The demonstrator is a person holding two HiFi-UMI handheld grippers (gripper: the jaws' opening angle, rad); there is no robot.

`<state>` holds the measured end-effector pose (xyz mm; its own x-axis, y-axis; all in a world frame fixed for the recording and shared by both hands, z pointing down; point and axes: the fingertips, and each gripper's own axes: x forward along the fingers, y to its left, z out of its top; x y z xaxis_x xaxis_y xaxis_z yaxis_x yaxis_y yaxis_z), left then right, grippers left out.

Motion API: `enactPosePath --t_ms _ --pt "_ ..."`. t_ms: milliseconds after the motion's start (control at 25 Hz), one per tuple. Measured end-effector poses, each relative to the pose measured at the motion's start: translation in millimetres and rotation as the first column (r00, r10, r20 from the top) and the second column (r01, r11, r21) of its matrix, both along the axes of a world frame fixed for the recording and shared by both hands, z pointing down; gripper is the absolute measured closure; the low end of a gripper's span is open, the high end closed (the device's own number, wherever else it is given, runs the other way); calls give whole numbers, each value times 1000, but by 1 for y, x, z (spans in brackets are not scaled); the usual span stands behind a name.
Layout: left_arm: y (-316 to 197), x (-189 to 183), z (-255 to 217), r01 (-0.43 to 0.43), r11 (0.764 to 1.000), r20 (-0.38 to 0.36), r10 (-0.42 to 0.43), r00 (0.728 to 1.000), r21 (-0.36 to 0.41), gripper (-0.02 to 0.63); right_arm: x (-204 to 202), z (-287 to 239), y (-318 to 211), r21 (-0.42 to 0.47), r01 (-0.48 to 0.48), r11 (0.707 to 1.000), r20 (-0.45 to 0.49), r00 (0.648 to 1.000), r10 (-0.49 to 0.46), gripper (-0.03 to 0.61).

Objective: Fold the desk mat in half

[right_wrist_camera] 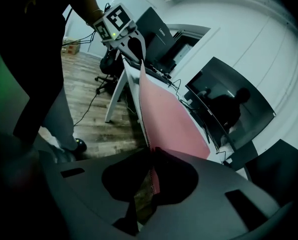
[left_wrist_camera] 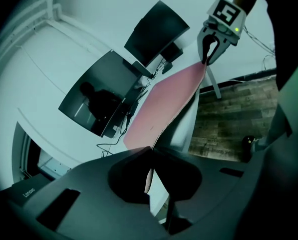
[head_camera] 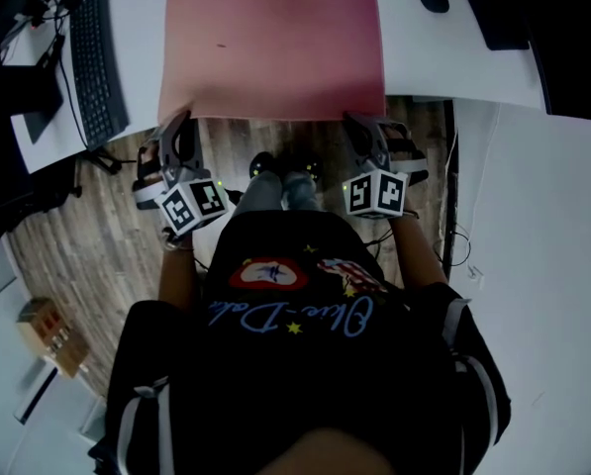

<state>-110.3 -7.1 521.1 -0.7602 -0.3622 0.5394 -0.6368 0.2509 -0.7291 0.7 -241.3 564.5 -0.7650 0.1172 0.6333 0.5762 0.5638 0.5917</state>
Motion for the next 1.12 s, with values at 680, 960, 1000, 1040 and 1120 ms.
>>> enactPosePath --t_ms 680,960,1000,1040,1120 --pt "-14 -52 -42 -3 997 -5 3 1000 82 598 -68 -97 -27 -100 -72 992 145 986 86 565" --pt "-36 -113 -65 -47 992 -17 49 999 121 598 -130 -126 -50 -67 -108 992 184 976 119 565" --pt "-39 -123 -67 -48 991 -16 51 999 126 598 -140 -129 -53 -61 -115 992 190 974 124 565" --pt "-42 -133 -68 -51 990 -16 53 998 133 598 -150 -131 -56 -56 -121 991 196 972 130 565" --pt "-49 -152 -69 -59 988 -18 62 998 142 597 -170 -135 -62 -49 -137 989 207 968 144 565"
